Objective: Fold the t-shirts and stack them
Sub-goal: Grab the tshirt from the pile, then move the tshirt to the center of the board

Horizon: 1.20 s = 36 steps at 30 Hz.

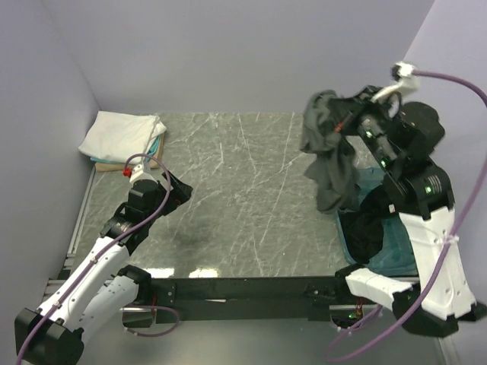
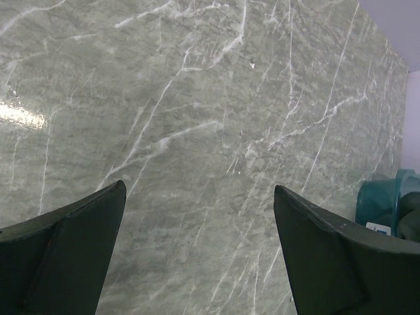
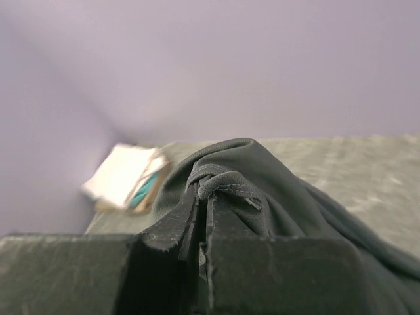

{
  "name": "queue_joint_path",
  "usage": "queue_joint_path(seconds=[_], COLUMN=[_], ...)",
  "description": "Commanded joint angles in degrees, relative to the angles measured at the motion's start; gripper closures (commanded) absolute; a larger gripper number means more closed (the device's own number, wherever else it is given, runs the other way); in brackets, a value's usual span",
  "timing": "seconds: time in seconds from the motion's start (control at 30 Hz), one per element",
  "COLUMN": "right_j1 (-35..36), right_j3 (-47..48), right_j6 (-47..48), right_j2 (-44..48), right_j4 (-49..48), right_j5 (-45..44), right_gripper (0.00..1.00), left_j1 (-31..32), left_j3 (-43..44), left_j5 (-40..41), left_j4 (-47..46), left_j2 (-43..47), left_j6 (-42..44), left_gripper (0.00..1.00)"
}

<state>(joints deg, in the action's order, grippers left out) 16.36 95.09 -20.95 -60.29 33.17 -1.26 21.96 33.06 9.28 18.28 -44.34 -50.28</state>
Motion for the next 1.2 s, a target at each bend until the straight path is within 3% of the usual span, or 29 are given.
queue_joint_path(seconds=[0.0, 0.13, 0.27, 0.4, 0.53, 0.7, 0.73, 0.8, 0.83, 0.87, 0.97, 1.03, 1.17], right_j1=[7.35, 18.15, 20.90, 20.91, 19.77, 11.71, 10.37, 7.39, 7.46, 7.55, 7.64, 7.64, 7.90], right_j3=[7.80, 16.43, 22.41, 18.39, 5.49, -26.39, -31.23, -41.71, -43.48, -45.06, -46.57, -47.53, -50.43], right_j6=[4.42, 7.32, 2.70, -1.10, -3.39, -9.89, -10.68, -11.48, -11.31, -10.17, -7.71, -6.31, -5.07], right_j2=[-6.04, -13.34, -19.24, -19.60, -15.74, -4.85, -3.44, -0.89, -0.27, 1.04, 4.64, 7.19, 8.88], right_j4=[-0.47, -0.30, -3.88, -8.19, -11.63, -17.42, -18.31, -18.23, -17.01, -15.69, -12.69, -11.90, -11.37], right_j5=[-1.82, -0.94, 4.67, 8.20, 4.86, 3.45, 3.80, 2.24, 1.35, -2.14, -5.15, -6.29, -4.73], right_gripper=[1.00, 1.00, 1.00, 1.00, 1.00, 0.99, 0.95, 0.66, 0.45, 0.39, 0.29, 0.18, 0.17], left_j1=[0.19, 0.19, 0.19, 0.19, 0.19, 0.19, 0.19, 0.19, 0.11, 0.11, 0.19, 0.11, 0.19], left_j3=[-0.10, 0.34, 1.13, 0.87, 0.87, -0.36, -0.45, -0.54, -0.45, -0.28, 0.25, 0.95, 2.09], left_j5=[-0.93, 0.74, 0.83, 1.53, 2.85, 4.26, 4.52, 4.61, 4.52, 4.26, 2.33, 1.53, -0.49], left_j4=[-1.85, -1.15, 0.26, 1.05, 2.72, 4.04, 4.13, 3.78, 3.60, 3.25, 0.97, -0.52, -3.78], left_j2=[0.83, 0.74, 1.62, 3.55, 5.14, 4.53, 4.17, 2.25, 1.45, 0.58, -5.03, -7.59, -15.75], left_j6=[0.71, 0.19, -0.78, -1.83, -2.98, -5.34, -5.53, -5.44, -5.44, -5.44, -5.09, -4.83, -4.30], left_gripper=[0.00, 0.01, 0.01, 0.00, 0.01, 0.01, 0.01, 0.01, 0.01, 0.00, 0.00, 0.01, 0.01])
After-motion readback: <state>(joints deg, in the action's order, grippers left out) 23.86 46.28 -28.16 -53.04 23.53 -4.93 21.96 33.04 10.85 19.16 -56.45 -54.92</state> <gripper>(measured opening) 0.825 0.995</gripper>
